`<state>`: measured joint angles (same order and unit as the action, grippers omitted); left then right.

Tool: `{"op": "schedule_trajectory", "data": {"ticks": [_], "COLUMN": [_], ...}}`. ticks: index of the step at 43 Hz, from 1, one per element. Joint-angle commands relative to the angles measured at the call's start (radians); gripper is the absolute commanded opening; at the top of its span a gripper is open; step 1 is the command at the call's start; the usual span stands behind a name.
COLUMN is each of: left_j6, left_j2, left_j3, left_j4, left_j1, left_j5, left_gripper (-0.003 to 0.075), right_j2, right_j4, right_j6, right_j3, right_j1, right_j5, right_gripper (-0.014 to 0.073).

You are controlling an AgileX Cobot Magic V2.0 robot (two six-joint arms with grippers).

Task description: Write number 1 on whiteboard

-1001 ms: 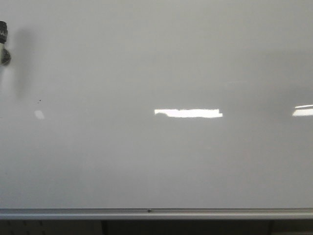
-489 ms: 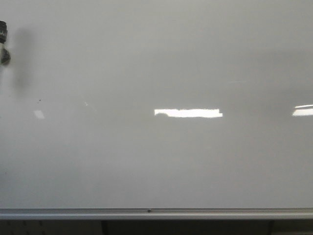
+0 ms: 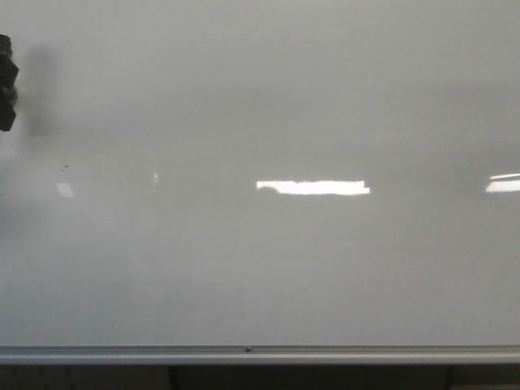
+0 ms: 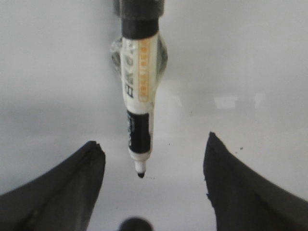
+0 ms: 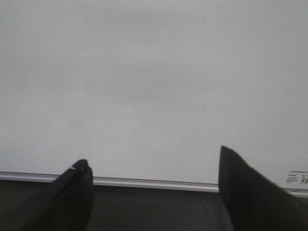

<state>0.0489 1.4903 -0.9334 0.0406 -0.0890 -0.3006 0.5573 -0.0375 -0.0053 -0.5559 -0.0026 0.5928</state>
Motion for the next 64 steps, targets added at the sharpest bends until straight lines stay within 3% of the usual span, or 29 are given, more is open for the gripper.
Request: {"op": "schedule_trajectory", "data": {"ticks": [1, 21, 24, 31, 40, 47, 53, 57, 64], "left_j6": [0.009, 0.009, 0.009, 0.009, 0.009, 0.009, 0.006, -0.006, -0.168], "left_j2": [-0.003, 0.054, 0.054, 0.061, 0.067, 0.067, 0.055, 0.020, -0.070], "left_j3": [-0.044, -0.044, -0.044, -0.044, -0.070, -0.077, -0.083, -0.098, -0.117], "left_j4": [-0.008, -0.008, -0.008, -0.008, -0.008, -0.008, 0.027, 0.055, 0.043], "left_j1": [0.002, 0.002, 0.002, 0.002, 0.002, 0.002, 0.002, -0.006, -0.050], "left_j5": [0.110, 0.178, 0.178, 0.185, 0.176, 0.132, 0.065, -0.038, -0.242], "left_gripper": [0.0440, 0.0435, 0.0395, 0.0209, 0.0066, -0.0009, -0.0020, -0.0020, -0.0020], "right_j2": [0.010, 0.010, 0.010, 0.010, 0.010, 0.010, 0.010, 0.011, 0.047], "right_j4": [0.008, 0.008, 0.008, 0.008, 0.008, 0.008, 0.006, -0.019, -0.041], "right_j6": [-0.008, -0.008, -0.008, -0.008, -0.008, -0.008, -0.008, -0.008, -0.008], "right_j3": [-0.025, -0.025, -0.025, -0.025, -0.025, -0.025, -0.026, -0.038, -0.089], "right_j1": [-0.004, -0.004, -0.004, -0.004, -0.004, -0.004, -0.004, -0.004, -0.004], "right_j5": [-0.073, -0.084, -0.084, -0.084, -0.084, -0.083, -0.077, -0.048, 0.053], "right_gripper": [0.0565, 0.0565, 0.0565, 0.0565, 0.0565, 0.0565, 0.0565, 0.0565, 0.0564]}}
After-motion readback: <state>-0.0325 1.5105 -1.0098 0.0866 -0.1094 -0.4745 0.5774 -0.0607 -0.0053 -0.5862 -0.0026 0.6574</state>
